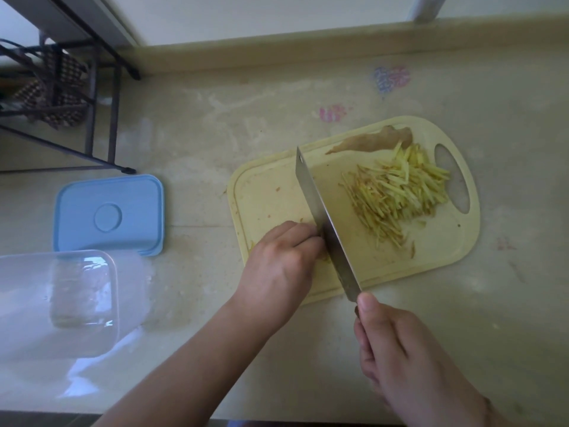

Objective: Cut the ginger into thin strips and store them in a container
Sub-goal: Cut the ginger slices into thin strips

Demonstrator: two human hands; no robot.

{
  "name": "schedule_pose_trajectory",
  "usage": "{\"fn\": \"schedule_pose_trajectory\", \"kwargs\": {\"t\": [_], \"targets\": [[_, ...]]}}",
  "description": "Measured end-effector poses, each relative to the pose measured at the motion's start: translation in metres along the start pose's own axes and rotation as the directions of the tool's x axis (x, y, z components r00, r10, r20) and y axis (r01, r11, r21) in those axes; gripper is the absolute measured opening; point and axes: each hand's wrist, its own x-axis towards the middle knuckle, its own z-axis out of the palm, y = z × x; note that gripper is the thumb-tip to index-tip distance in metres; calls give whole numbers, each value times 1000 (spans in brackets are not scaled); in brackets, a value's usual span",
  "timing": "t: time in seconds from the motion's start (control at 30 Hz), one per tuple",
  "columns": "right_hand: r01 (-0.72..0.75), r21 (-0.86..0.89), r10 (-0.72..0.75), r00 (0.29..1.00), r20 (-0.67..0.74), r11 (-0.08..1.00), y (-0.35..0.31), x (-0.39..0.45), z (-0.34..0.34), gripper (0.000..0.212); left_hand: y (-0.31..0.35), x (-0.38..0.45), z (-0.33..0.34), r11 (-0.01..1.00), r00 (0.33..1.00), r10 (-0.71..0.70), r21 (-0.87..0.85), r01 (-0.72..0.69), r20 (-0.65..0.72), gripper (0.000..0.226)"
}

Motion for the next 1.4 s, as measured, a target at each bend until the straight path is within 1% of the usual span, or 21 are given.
{"fn": "schedule_pose_trajectory", "kwargs": {"t": [0.13, 0.23, 0.33, 0.43, 0.5, 0.6, 0.63, 0.7, 0.8, 0.9, 1.1, 1.13, 1.23, 1.27, 1.3, 1.4], "targets": [[31, 76, -31, 1000, -3, 997, 2, 15, 6, 69, -2, 0, -2, 999, 999, 27, -33, -28, -26, 17], [59, 45, -58, 998, -27, 997, -2, 19, 4, 65, -3, -2, -3, 998, 998, 53, -20, -54, -46, 17], [77, 23, -76, 996, -48, 997, 0, 20, -1, 68, 0, -3, -3, 1000, 998, 25, -1, -26, -63, 14], [38, 63, -34, 998, -56, 997, 1, 21, -13, 72, 4, -2, -4, 1000, 996, 0, -22, -2, -90, 8], [5, 107, -1, 999, -41, 994, 0, 21, -18, 73, 5, 0, -5, 999, 996, -28, -44, 24, -83, 10], [-34, 168, 29, 999, 35, 985, -4, 16, -18, 63, 4, 0, -6, 998, 998, -43, -44, 41, -42, 13], [-32, 177, 23, 998, 52, 984, -6, 13, -17, 65, 4, 0, -6, 999, 999, -35, -37, 34, -29, 16], [-5, 148, -3, 998, 58, 989, -7, 8, -14, 72, 3, -1, -6, 1000, 999, -21, -23, 20, -25, 15], [23, 62, -26, 999, 46, 998, -7, 4, -10, 73, 2, -1, -5, 999, 998, -39, -3, 39, -44, 9], [24, 42, -25, 999, 26, 999, -4, 3, -7, 76, 2, 0, -6, 999, 998, -49, -3, 49, -26, 9], [83, -26, -85, 994, -65, 996, 1, 3, 2, 88, 1, 1, -7, 998, 998, -57, -34, 57, 21, 13], [86, -33, -88, 994, -70, 996, 0, 5, 4, 88, 1, 1, -7, 997, 998, -56, -46, 57, 21, 12], [91, -52, -94, 994, -60, 994, -4, 13, 10, 69, 0, 1, -7, 996, 998, -52, -68, 53, 21, 11], [89, -44, -91, 995, -50, 995, -5, 14, 10, 66, 0, 2, -8, 996, 998, -51, -68, 52, 23, 12], [87, -31, -88, 995, -43, 996, -6, 15, 9, 66, -1, 2, -8, 996, 998, -51, -65, 53, 29, 12], [56, 6, -56, 998, -24, 998, -6, 10, 2, 76, -1, 4, -9, 997, 998, -61, -51, 63, 32, 14]]}}
